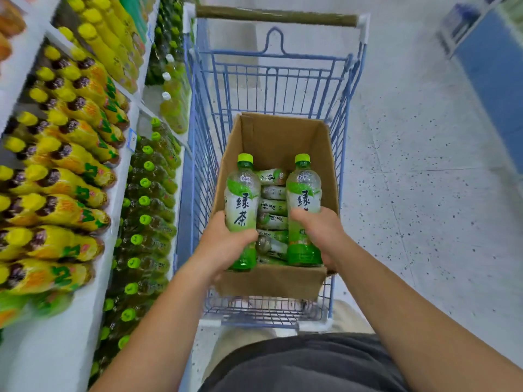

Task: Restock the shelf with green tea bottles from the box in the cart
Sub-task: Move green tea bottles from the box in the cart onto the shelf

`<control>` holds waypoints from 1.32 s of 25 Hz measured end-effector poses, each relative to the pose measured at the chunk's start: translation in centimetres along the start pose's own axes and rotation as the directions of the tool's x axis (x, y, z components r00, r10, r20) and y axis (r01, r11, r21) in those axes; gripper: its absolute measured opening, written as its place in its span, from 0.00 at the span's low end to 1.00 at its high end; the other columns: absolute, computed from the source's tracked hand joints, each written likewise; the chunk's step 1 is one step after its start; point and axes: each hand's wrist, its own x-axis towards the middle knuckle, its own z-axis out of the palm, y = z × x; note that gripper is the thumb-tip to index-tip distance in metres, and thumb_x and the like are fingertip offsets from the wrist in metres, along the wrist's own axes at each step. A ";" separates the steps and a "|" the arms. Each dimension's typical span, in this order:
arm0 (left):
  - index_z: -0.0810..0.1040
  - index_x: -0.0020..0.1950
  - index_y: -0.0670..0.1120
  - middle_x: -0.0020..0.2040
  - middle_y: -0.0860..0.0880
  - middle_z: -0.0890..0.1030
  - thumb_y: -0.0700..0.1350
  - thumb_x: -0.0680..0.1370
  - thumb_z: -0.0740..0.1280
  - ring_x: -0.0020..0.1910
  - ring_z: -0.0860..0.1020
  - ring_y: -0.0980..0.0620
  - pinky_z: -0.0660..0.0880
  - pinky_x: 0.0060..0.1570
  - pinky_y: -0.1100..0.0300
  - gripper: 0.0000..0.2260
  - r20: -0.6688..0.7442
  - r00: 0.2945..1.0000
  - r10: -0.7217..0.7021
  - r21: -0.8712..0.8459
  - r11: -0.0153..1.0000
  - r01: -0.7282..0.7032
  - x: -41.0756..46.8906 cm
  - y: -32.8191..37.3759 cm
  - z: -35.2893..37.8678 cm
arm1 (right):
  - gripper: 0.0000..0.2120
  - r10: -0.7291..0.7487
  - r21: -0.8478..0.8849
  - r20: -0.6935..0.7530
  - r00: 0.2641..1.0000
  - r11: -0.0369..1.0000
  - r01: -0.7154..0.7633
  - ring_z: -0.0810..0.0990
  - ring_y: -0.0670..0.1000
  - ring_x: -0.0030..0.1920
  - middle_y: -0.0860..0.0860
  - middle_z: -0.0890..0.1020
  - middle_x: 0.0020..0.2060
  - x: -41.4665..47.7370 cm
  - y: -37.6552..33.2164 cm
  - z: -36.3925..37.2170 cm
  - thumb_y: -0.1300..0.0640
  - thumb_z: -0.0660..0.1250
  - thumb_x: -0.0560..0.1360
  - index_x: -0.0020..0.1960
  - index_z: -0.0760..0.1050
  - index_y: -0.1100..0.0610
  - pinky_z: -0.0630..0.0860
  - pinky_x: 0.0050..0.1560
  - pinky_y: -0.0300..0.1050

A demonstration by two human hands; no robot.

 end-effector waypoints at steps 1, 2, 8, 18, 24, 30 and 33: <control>0.76 0.59 0.50 0.50 0.47 0.83 0.43 0.70 0.75 0.47 0.83 0.48 0.81 0.40 0.52 0.19 -0.018 1.000 0.019 -0.009 1.000 -0.019 -1.0 -0.2 -0.1 | 0.12 -0.022 -0.017 0.010 1.000 1.000 0.023 0.87 0.60 0.46 0.56 0.87 0.46 -1.0 -0.4 -0.3 0.53 0.76 0.69 0.51 0.82 0.53 0.83 0.50 0.65; 0.76 0.60 0.50 0.50 0.47 0.83 0.42 0.72 0.75 0.46 0.83 0.48 0.79 0.40 0.54 0.19 -0.043 0.998 0.042 -0.030 0.999 -0.043 -2.2 -0.1 -0.1 | 0.11 -0.051 -0.042 0.018 0.999 0.998 0.052 0.87 0.60 0.45 0.57 0.87 0.46 -2.0 -1.0 -0.6 0.53 0.76 0.70 0.51 0.82 0.53 0.84 0.49 0.65; 0.75 0.58 0.50 0.50 0.47 0.82 0.40 0.73 0.74 0.46 0.82 0.48 0.78 0.40 0.55 0.16 -0.229 0.970 0.084 -0.186 0.974 -0.129 -9.6 -1.2 1.0 | 0.06 -0.182 -0.245 0.214 0.960 0.941 0.233 0.86 0.60 0.43 0.59 0.86 0.44 -6.8 -3.4 -2.5 0.57 0.74 0.72 0.48 0.80 0.54 0.84 0.45 0.57; 0.75 0.53 0.53 0.47 0.50 0.82 0.43 0.70 0.75 0.44 0.81 0.52 0.77 0.38 0.59 0.15 -0.653 0.746 -0.131 -0.384 0.906 -0.177 -24.1 -7.6 6.5 | 0.18 -0.159 -0.344 0.653 0.740 0.808 0.477 0.83 0.61 0.42 0.58 0.82 0.43 -13.2 -1.1 -0.4 0.51 0.76 0.66 0.52 0.80 0.59 0.81 0.42 0.58; 0.75 0.59 0.53 0.50 0.52 0.82 0.43 0.71 0.76 0.46 0.81 0.52 0.77 0.40 0.59 0.19 -0.761 0.589 -0.272 -0.486 0.840 -0.240 -31.4 -12.4 6.8 | 0.11 -0.026 -0.390 0.809 0.587 0.723 0.570 0.84 0.60 0.38 0.58 0.83 0.39 -19.3 2.3 3.7 0.53 0.73 0.70 0.47 0.79 0.59 0.79 0.38 0.54; 0.76 0.54 0.56 0.49 0.51 0.83 0.42 0.69 0.77 0.47 0.82 0.51 0.82 0.49 0.48 0.19 -0.812 0.463 -0.354 -0.517 0.805 -0.292 -35.3 -17.8 3.6 | 0.06 0.001 -0.379 0.858 0.514 0.678 0.630 0.83 0.58 0.37 0.57 0.83 0.37 -23.9 6.5 9.5 0.59 0.73 0.72 0.48 0.80 0.58 0.78 0.37 0.49; 0.75 0.54 0.55 0.48 0.52 0.83 0.43 0.68 0.77 0.46 0.83 0.52 0.83 0.47 0.51 0.19 -0.815 0.463 -0.350 -0.510 0.813 -0.283 -36.7 -21.0 0.9 | 0.07 0.004 -0.384 0.862 0.507 0.659 0.647 0.83 0.57 0.36 0.56 0.84 0.37 -25.7 8.8 12.8 0.60 0.73 0.71 0.48 0.81 0.59 0.79 0.38 0.49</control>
